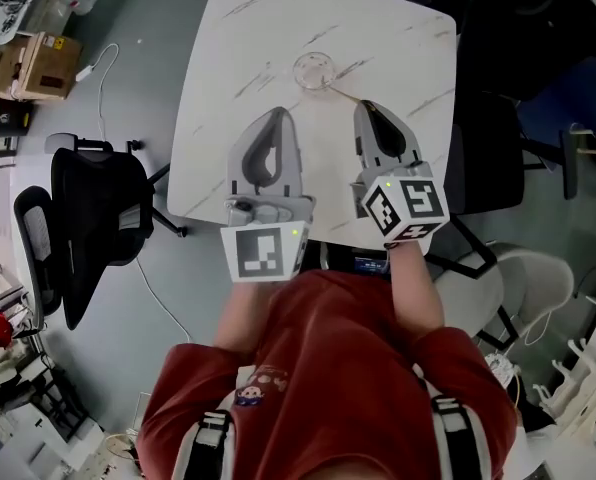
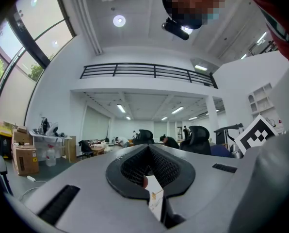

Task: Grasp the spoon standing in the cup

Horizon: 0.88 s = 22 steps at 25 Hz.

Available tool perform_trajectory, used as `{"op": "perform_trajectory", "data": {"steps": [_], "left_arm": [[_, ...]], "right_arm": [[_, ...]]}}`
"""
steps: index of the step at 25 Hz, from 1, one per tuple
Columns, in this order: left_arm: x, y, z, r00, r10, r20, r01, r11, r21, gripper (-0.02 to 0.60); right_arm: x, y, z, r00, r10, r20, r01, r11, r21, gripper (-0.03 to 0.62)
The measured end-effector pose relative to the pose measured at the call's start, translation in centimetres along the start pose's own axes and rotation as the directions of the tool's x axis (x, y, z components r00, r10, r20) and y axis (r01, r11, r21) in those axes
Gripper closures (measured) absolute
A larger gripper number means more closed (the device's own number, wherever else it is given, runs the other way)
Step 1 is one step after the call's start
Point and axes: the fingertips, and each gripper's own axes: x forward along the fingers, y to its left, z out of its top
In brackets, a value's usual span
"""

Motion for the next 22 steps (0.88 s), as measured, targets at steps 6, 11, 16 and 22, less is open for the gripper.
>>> {"op": "perform_trajectory", "data": {"steps": [6,11,16,22], "left_arm": [[-1.2,-1.9,1.4,1.000,-0.015,0.025,0.015,1.000,0.008,0.572],[-1.9,-3.0,1.9,0.999,-0.025,0.032,0.025,1.000,0.012,0.572],[-2.4,-4.3,2.4,0.998,-0.040,0.045,0.039,0.999,0.022,0.572],[-3.0,-5.3,2.8,0.997,-0.055,0.053,0.054,0.998,0.021,0.572]], "right_arm": [[-2.8,-0.1,1.8,0.999,-0.001,0.035,0.002,1.000,-0.014,0.579],[-4.9,-0.1,3.2,0.998,-0.001,0.059,0.003,0.999,-0.034,0.579],[-7.1,-0.3,4.8,0.996,-0.002,0.091,0.006,0.999,-0.052,0.579],[-9.6,0.1,6.8,0.992,-0.001,0.125,0.013,0.996,-0.091,0.577]]}}
